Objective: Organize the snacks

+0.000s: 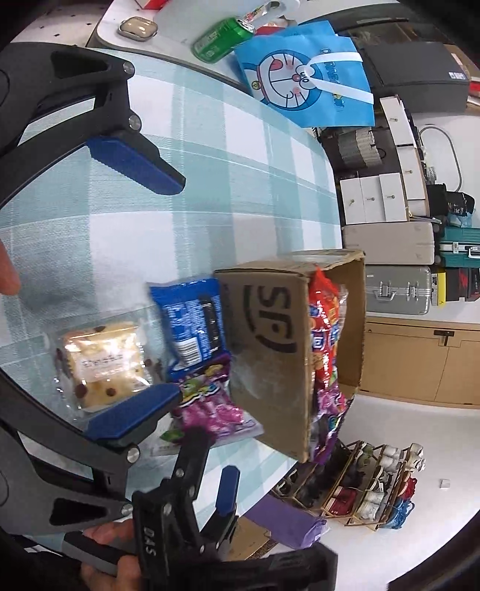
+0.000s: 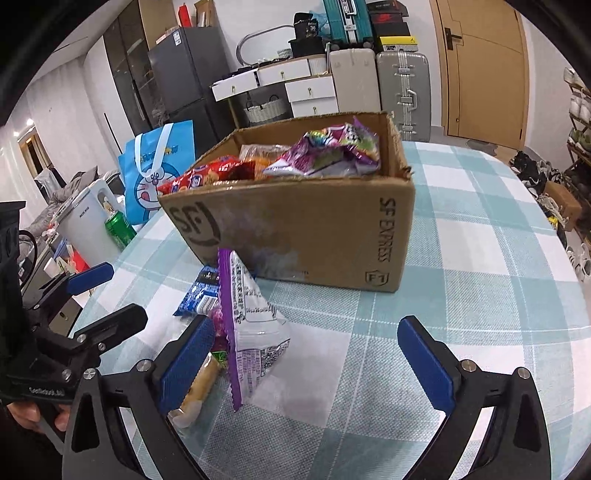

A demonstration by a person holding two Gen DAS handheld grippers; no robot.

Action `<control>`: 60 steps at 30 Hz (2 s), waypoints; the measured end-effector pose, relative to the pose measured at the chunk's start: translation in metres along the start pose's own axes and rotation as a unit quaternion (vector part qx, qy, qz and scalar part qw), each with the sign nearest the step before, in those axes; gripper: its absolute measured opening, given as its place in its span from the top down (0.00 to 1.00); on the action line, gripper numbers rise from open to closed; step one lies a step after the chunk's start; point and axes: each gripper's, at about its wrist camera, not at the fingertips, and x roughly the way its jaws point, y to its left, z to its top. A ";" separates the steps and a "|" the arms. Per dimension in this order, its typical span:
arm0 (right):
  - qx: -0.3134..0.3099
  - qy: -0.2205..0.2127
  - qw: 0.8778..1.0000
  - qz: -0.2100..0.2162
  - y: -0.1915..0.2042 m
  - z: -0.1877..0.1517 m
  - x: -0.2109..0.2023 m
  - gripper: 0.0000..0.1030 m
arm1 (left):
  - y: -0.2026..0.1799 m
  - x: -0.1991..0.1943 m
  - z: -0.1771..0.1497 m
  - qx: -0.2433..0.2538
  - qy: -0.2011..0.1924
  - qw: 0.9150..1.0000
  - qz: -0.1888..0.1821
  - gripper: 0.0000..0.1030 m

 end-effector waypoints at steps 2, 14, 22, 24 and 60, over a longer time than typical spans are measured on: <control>-0.002 0.004 1.000 0.005 0.003 -0.003 0.004 0.02 | 0.000 -0.001 -0.005 0.002 0.000 1.000 0.002 0.01; -0.005 0.027 0.999 0.016 0.015 -0.004 0.027 0.21 | 0.026 0.001 -0.011 -0.019 0.013 1.000 0.014 0.01; 0.006 0.017 1.000 0.021 0.009 -0.005 0.025 0.55 | 0.036 0.002 -0.009 -0.035 0.021 0.999 0.006 0.01; 0.002 0.001 1.000 0.024 0.007 -0.007 0.015 0.55 | 0.035 0.002 -0.010 -0.032 0.021 0.999 0.005 0.01; 0.047 -0.070 0.996 0.008 -0.031 -0.034 -0.060 0.54 | -0.055 0.038 -0.044 0.076 0.067 0.994 -0.028 0.46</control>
